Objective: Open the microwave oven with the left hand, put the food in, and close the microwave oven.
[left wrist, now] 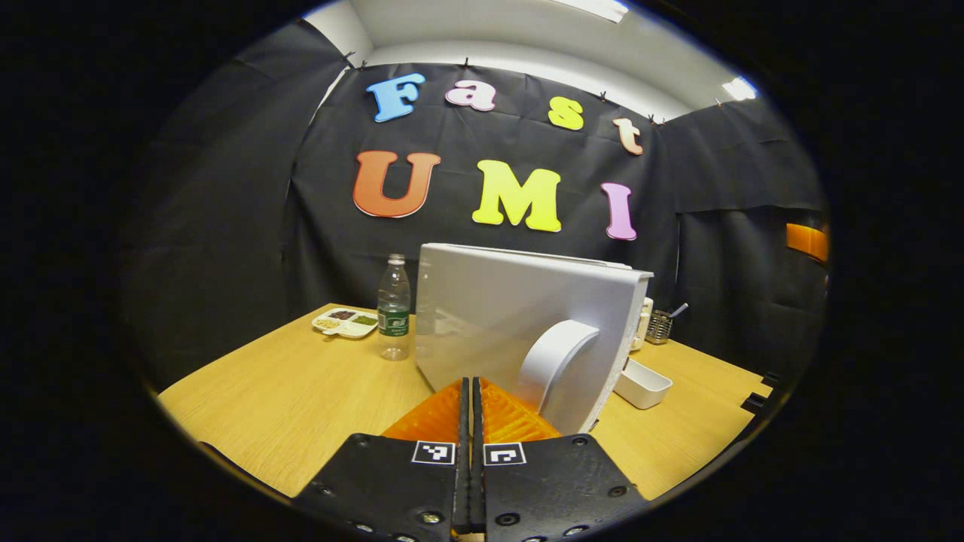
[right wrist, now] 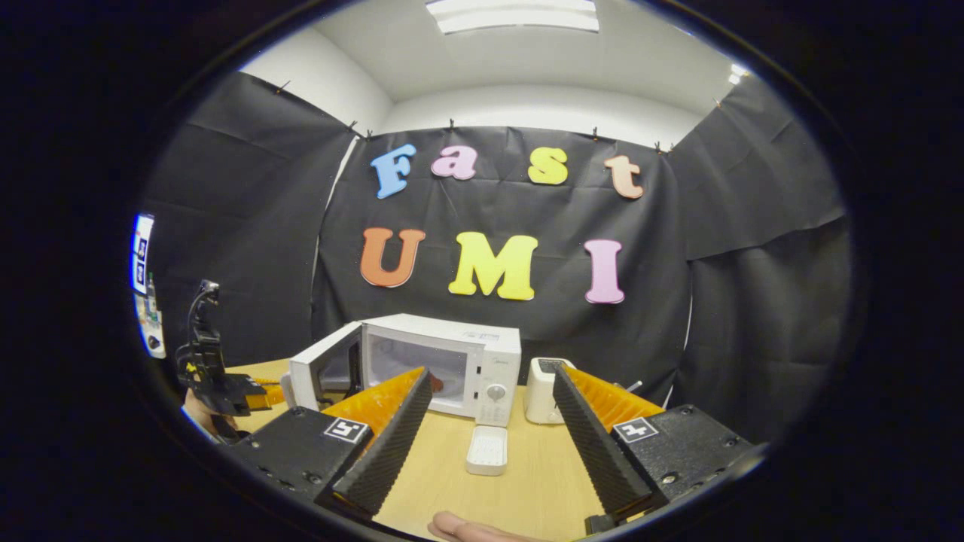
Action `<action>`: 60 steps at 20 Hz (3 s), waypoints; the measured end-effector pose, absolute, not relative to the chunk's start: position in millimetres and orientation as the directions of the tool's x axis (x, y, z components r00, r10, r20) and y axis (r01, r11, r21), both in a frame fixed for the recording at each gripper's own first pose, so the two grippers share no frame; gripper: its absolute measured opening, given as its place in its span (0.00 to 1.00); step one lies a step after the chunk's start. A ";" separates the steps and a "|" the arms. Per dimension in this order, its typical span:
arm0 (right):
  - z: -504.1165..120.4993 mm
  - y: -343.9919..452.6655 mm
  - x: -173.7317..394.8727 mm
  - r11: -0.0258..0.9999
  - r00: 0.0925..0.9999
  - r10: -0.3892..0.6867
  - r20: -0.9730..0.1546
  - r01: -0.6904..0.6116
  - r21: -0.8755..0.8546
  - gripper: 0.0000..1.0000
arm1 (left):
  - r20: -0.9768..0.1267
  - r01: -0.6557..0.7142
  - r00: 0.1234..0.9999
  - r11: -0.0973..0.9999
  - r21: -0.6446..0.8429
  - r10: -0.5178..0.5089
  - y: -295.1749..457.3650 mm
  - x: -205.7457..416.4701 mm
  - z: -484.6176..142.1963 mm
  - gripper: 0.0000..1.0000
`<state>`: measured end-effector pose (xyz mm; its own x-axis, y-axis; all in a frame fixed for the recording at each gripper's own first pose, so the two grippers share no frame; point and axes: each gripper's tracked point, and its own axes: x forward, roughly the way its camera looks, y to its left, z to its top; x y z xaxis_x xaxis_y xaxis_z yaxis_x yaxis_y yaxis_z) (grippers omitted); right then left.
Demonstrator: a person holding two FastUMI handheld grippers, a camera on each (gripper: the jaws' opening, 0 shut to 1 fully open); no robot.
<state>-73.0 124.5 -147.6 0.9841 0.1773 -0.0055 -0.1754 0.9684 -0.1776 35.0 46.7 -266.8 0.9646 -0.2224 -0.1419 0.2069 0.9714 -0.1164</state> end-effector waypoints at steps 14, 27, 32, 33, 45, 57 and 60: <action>-151.4 86.9 -58.1 0.975 0.991 0.131 -0.003 -0.130 -0.181 0.95 | -0.155 0.366 0.913 0.925 -0.101 -0.378 -86.0 117.0 -258.3 0.00; -164.6 46.3 -22.4 0.977 0.992 0.122 -0.006 -0.121 -0.173 1.00 | -0.197 0.346 0.911 0.931 -0.115 -0.362 -128.3 189.9 -274.9 0.00; -172.2 28.6 4.7 0.981 0.994 0.106 -0.019 -0.107 -0.164 1.00 | -0.175 0.329 0.920 0.934 -0.141 -0.351 -140.9 220.5 -275.9 0.00; -175.1 24.2 9.4 0.982 0.994 0.106 -0.024 -0.108 -0.154 1.00 | -0.171 0.324 0.922 0.935 -0.145 -0.346 -143.5 229.0 -275.2 0.00; -192.8 -7.8 30.9 0.992 0.995 0.076 -0.065 -0.082 -0.093 1.00 | -0.174 0.289 0.935 0.948 -0.136 -0.310 -156.4 267.2 -271.1 0.00; -179.6 -11.1 -6.4 0.992 0.997 0.033 -0.068 -0.040 -0.115 1.00 | -0.161 0.291 0.935 0.943 -0.160 -0.316 -139.7 183.0 -206.2 0.00; -169.4 -8.2 -24.7 0.992 0.998 0.035 -0.046 -0.041 -0.121 1.00 | -0.165 0.270 0.945 0.958 -0.097 -0.283 -123.0 147.2 -187.5 0.09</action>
